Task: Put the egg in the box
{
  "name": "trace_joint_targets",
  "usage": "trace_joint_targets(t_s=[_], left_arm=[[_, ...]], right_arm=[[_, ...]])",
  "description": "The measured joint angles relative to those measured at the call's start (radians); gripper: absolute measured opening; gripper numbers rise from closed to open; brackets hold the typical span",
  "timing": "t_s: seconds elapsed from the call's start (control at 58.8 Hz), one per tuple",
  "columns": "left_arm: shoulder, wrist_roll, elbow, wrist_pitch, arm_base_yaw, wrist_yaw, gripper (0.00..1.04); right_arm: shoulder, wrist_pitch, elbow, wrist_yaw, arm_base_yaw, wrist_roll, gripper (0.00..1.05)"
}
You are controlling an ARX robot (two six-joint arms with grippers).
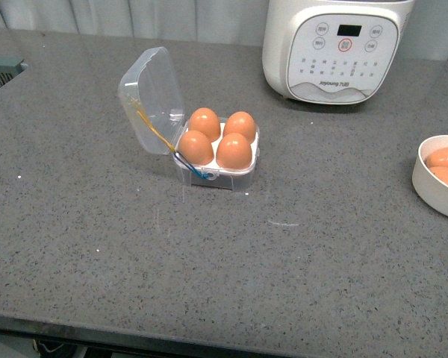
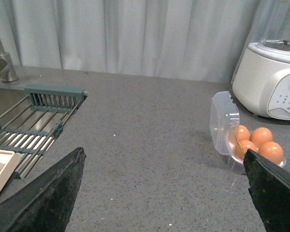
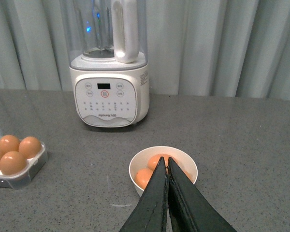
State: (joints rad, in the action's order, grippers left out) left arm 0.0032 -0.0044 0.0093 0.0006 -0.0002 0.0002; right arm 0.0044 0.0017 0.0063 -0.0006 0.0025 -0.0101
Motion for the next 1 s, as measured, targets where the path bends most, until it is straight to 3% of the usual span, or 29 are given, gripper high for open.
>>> trace_joint_targets(t_s=[0.17, 0.238, 0.323, 0.476, 0.595, 0.782, 1.003], left_arm=[[0.0, 0.0, 0.0, 0.0, 0.0, 0.0, 0.98], [0.001, 0.0, 0.0, -0.001, 0.0, 0.0, 0.98], [0.161, -0.123, 0.022, 0.011, -0.01, -0.021, 0.98], [0.755, -0.286, 0.104, 0.43, -0.023, -0.08, 0.98], [1.065, -0.383, 0.179, 0.57, -0.043, -0.103, 0.98], [1.378, -0.475, 0.294, 0.732, -0.071, -0.134, 0.98], [1.612, -0.525, 0.423, 0.797, -0.116, -0.163, 0.98]], right_arm=[[0.0, -0.001, 0.0, 0.0, 0.0, -0.001, 0.01], [0.0, -0.001, 0.0, 0.0, 0.0, 0.0, 0.11], [0.0, -0.001, 0.0, 0.0, 0.0, 0.0, 0.32], [0.0, -0.001, 0.0, 0.0, 0.0, 0.0, 0.7], [0.0, -0.001, 0.0, 0.0, 0.0, 0.0, 0.96], [0.0, -0.001, 0.0, 0.0, 0.0, 0.001, 0.95], [0.0, -0.001, 0.0, 0.0, 0.0, 0.001, 0.95]])
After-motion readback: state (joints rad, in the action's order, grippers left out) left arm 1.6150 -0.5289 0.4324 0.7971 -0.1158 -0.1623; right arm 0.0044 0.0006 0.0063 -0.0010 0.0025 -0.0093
